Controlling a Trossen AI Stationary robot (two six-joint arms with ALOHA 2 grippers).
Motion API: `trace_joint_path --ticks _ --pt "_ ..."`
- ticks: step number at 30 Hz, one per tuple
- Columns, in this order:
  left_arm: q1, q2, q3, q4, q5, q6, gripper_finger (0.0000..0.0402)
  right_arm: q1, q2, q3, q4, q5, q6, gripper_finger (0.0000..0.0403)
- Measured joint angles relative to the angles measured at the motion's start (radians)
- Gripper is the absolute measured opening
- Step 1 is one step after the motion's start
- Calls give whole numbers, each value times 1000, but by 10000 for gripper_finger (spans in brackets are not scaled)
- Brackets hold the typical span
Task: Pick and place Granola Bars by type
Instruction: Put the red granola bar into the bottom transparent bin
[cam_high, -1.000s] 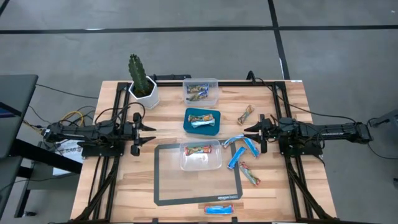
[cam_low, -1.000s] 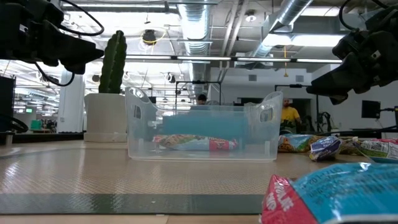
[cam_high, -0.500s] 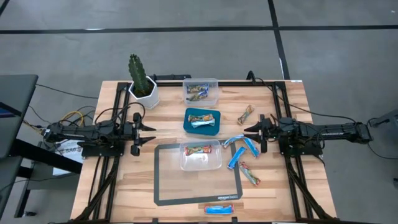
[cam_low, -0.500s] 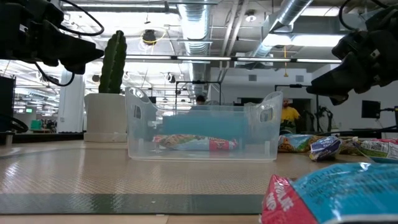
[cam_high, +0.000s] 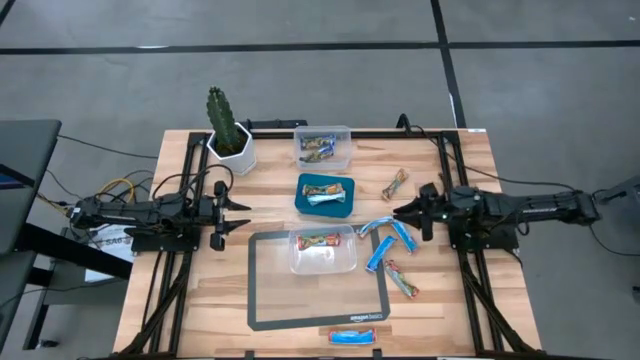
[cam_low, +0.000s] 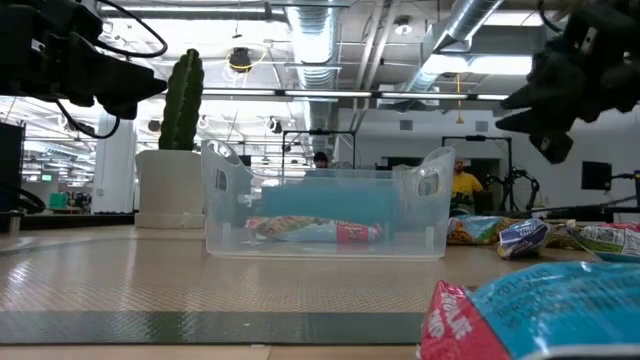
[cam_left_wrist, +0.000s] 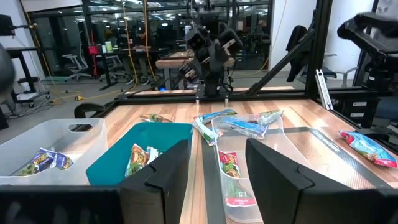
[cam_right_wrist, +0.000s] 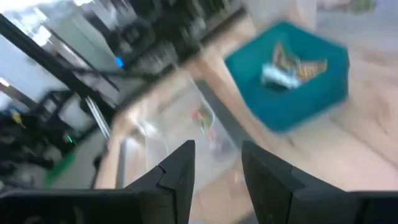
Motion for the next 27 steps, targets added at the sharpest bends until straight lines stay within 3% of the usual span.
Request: trace_joint_path --ticks 3,13,27 --pt "0 0 0 0 0 0 153 63 108 103 -109 30 17 124" --pt "0 0 0 0 0 0 153 321 551 402 -102 40 -172 135" --pt "0 0 0 0 0 0 153 560 1061 728 -135 42 -212 256"
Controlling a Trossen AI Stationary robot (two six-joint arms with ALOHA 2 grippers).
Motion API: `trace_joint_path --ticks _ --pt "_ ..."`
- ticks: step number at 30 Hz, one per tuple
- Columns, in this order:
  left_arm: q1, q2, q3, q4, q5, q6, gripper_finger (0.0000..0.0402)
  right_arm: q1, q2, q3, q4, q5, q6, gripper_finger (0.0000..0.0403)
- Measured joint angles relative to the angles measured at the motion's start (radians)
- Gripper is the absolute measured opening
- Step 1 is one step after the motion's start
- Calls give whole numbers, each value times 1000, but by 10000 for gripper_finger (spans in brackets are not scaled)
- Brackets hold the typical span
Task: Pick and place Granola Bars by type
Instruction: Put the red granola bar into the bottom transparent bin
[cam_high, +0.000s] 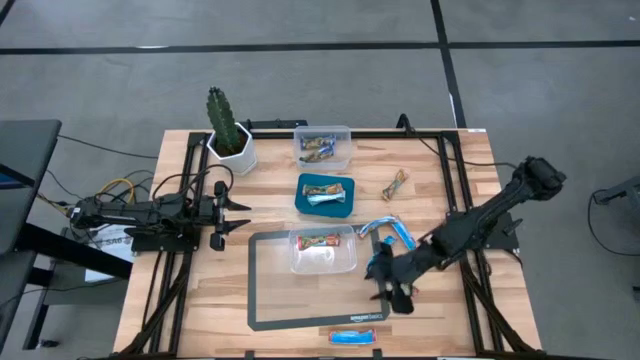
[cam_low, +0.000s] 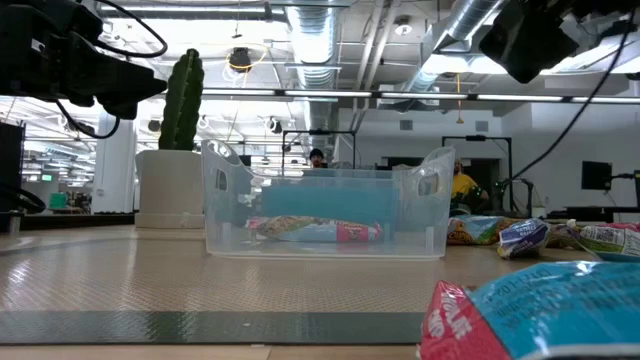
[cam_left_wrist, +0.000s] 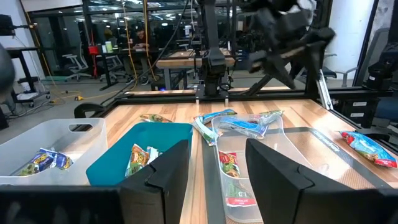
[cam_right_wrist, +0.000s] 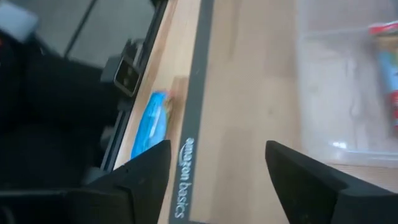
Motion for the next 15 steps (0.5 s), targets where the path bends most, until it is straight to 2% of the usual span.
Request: trace_joint_path --ticks 8,15 --pt "0 0 0 0 0 0 153 81 218 207 -204 3 0 260" --pt "0 0 0 0 0 0 153 120 363 324 -262 5 0 260"
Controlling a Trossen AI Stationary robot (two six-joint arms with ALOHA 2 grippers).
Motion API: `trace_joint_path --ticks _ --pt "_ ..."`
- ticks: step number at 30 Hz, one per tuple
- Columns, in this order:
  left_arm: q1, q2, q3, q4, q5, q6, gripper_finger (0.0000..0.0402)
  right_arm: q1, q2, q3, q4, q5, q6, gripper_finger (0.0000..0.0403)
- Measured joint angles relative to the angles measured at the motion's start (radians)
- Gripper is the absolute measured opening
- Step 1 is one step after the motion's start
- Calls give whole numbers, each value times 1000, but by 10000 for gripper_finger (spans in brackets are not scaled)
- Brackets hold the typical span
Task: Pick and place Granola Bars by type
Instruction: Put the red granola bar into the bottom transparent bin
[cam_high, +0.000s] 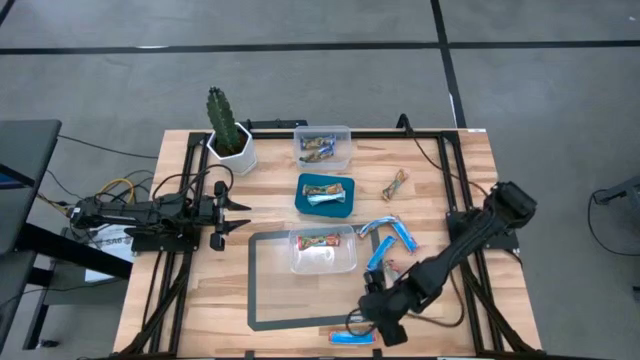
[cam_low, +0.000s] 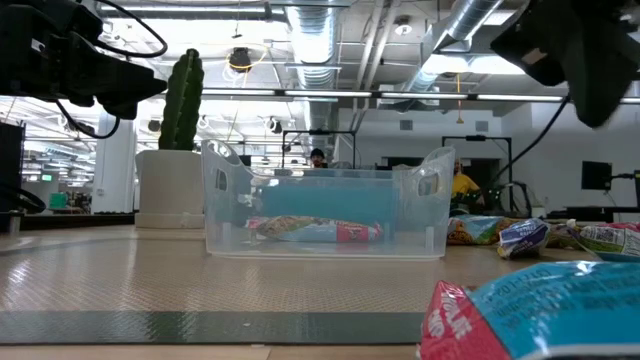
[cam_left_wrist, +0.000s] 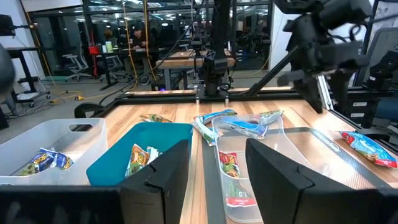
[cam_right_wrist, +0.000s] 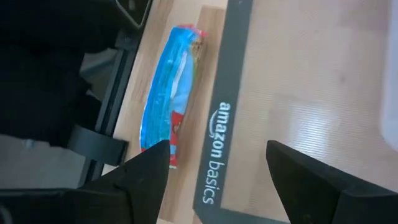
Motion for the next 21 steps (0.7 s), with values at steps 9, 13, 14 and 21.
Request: trace_joint_path --ticks 9,13,14,21 --pt "0 0 0 0 0 0 153 36 163 160 -78 25 34 260" --pt "0 0 0 1 1 0 153 37 204 223 -109 26 61 260" --pt "0 0 0 1 2 0 153 37 212 236 -115 26 73 260" --pt "0 0 0 1 3 0 153 36 254 301 -173 20 173 260"
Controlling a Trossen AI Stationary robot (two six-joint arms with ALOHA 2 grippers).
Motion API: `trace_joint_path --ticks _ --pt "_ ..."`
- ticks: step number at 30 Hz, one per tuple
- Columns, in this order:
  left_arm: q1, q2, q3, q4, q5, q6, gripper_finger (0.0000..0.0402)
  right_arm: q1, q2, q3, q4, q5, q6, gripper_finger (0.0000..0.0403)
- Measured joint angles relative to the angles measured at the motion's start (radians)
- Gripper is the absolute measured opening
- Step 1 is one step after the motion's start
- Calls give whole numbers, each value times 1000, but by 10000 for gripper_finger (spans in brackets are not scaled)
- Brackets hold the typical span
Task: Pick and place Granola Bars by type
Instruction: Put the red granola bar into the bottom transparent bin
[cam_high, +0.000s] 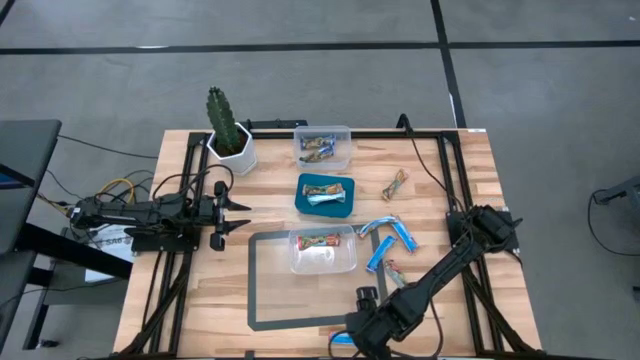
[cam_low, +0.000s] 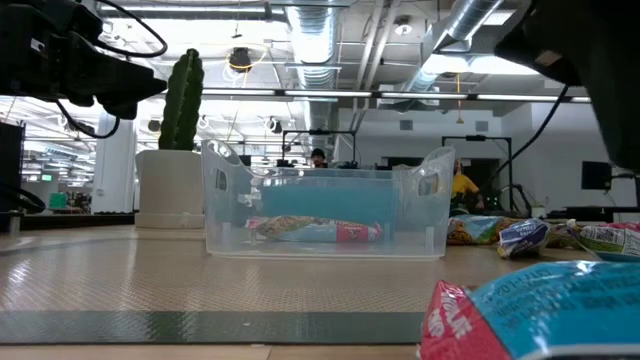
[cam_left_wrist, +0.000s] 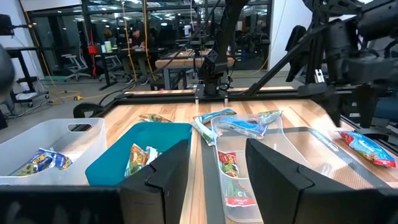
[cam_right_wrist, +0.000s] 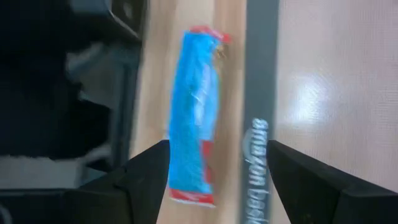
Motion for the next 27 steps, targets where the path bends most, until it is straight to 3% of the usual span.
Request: trace_joint_path --ticks 6,16,27 --pt "0 0 0 -1 0 0 153 -9 0 1 -14 -3 117 260" --pt "0 0 0 -1 0 0 153 -18 4 12 7 -12 87 260" --pt "0 1 0 -1 0 0 153 -6 134 101 8 -95 29 260"
